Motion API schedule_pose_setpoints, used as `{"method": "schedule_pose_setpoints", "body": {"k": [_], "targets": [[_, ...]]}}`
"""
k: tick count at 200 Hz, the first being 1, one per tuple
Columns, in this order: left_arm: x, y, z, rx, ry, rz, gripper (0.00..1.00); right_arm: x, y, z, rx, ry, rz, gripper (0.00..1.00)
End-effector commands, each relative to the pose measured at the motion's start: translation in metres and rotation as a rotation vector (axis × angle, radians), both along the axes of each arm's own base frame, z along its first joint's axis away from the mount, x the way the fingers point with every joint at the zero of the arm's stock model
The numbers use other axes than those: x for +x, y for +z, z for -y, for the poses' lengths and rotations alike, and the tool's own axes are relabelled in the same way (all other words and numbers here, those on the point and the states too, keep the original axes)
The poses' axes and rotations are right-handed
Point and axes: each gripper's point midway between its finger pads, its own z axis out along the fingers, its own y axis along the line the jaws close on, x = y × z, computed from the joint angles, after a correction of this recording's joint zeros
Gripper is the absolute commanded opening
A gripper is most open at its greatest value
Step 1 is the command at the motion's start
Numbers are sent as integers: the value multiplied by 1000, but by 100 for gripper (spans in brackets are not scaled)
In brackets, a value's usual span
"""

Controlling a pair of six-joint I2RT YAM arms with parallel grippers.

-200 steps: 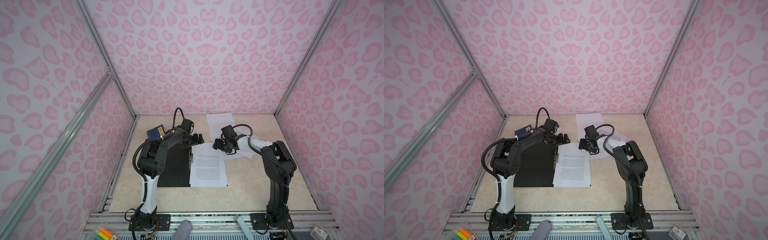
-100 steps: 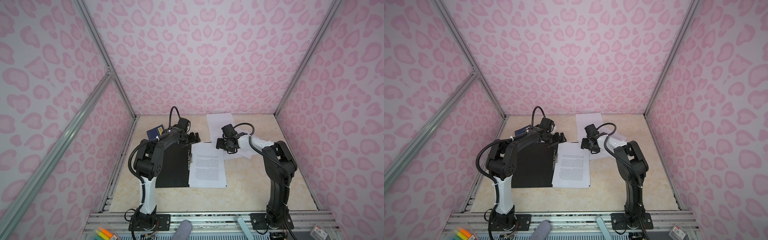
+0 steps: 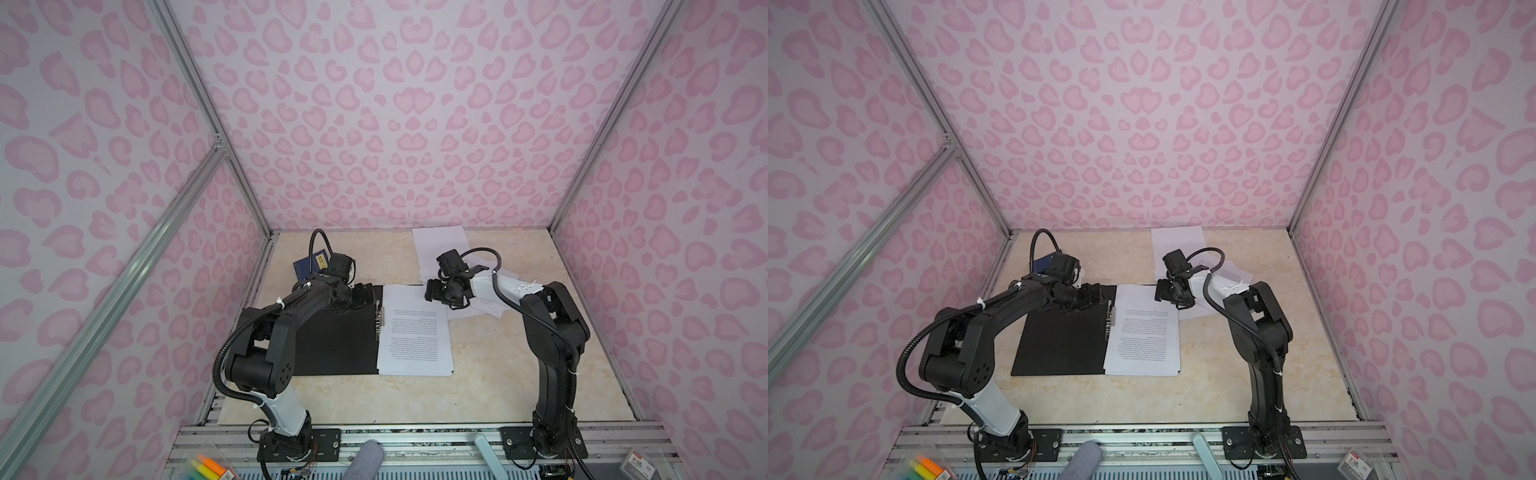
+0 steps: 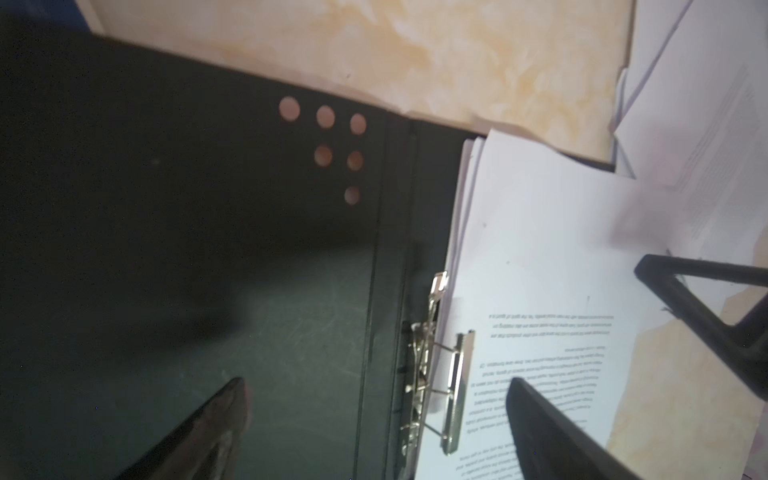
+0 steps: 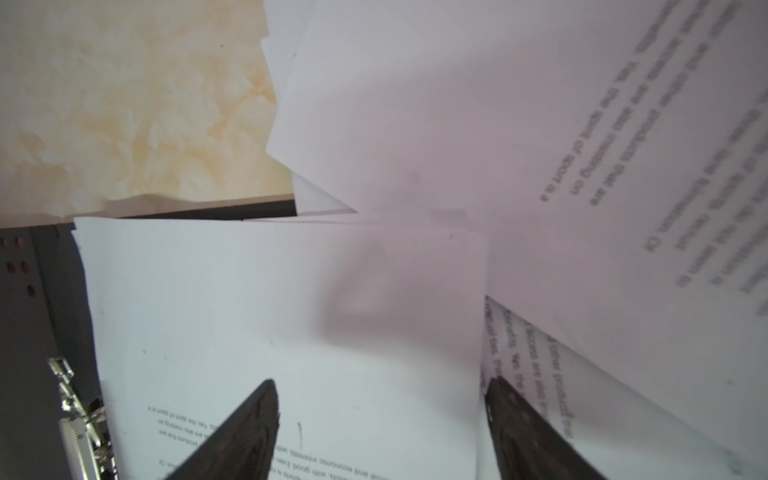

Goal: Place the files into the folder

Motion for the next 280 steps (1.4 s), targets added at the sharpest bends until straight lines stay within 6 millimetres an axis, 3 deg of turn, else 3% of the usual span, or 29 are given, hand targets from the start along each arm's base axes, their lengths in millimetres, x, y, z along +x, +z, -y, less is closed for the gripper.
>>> {"method": "schedule_pose_setpoints", "body": {"k": [1, 26, 94, 161, 268, 271, 280], "targets": [[-11, -11, -4, 10, -3, -23, 98, -2, -5, -5, 18, 0, -22, 80], [-13, -22, -1, -11, 5, -51, 98, 0, -6, -9, 38, -3, -29, 79], [-13, -26, 3, -33, 11, -53, 98, 0, -3, -19, 0, -11, -24, 78], [-15, -29, 1, -30, 16, -59, 98, 0, -4, 5, -171, -52, 2, 83], [-16, -30, 3, -41, 18, -61, 98, -5, -9, -14, -115, -16, -13, 80], [-16, -30, 3, -40, 19, -60, 98, 3, 0, -18, -99, -17, 8, 80], [-16, -29, 3, -39, 19, -58, 98, 4, 0, -20, -94, -16, 9, 80]]}}
